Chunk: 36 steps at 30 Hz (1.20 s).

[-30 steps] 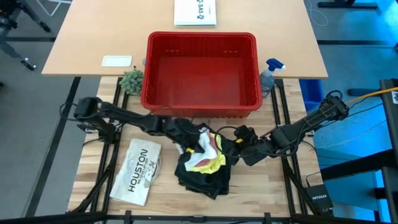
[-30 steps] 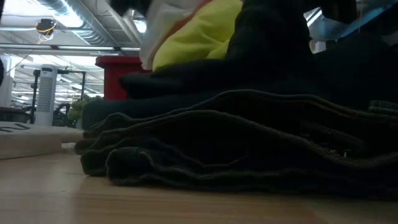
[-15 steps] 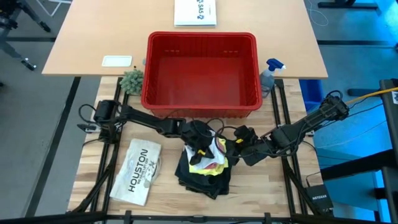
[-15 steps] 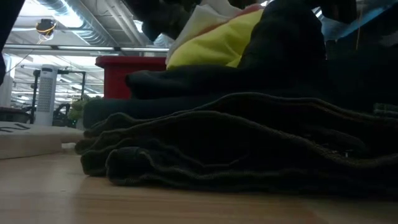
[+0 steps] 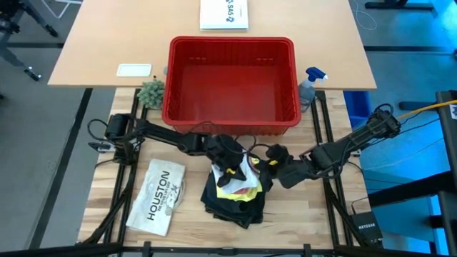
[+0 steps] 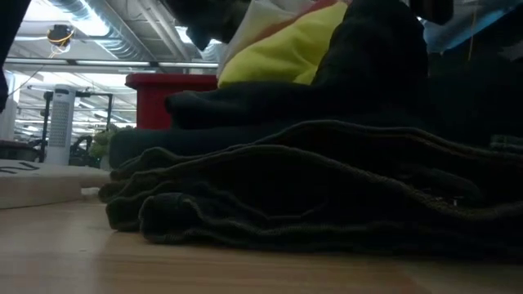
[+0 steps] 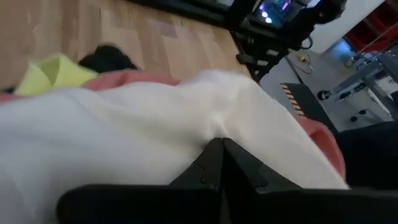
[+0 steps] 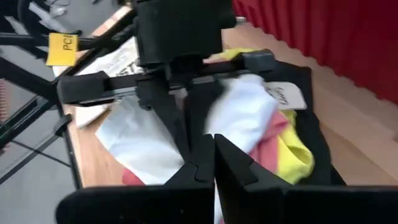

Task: Fold laundry
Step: Put the stacked clothes into the red bin

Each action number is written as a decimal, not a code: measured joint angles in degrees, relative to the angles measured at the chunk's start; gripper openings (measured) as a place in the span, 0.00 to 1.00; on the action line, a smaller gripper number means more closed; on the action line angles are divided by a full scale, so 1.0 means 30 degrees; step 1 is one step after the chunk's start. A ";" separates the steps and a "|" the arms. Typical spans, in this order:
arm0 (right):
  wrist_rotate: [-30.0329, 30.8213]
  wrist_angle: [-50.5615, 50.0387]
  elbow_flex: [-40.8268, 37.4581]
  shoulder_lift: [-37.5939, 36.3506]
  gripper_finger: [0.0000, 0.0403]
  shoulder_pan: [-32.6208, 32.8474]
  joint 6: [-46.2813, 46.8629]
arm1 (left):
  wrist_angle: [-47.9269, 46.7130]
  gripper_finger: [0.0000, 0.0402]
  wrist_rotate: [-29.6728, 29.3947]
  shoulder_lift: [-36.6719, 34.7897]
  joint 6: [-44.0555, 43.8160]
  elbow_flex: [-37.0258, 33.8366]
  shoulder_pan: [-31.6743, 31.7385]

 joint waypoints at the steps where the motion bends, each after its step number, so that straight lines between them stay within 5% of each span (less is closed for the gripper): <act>1: -0.0215 0.0362 0.0000 0.0000 0.00 -0.0141 -0.0442 | -0.0066 0.00 -0.0019 -0.0183 0.0000 0.0001 -0.0002; 20: -0.2512 0.2960 0.0003 0.0962 0.00 -0.1729 -0.3283 | -0.2220 0.00 -0.1032 -0.3017 0.1529 0.0037 0.0378; 36: -0.5614 0.5292 0.0000 0.2565 0.00 -0.3810 -0.5275 | -0.7364 0.00 -0.5894 -0.5775 0.2596 0.0066 -0.1868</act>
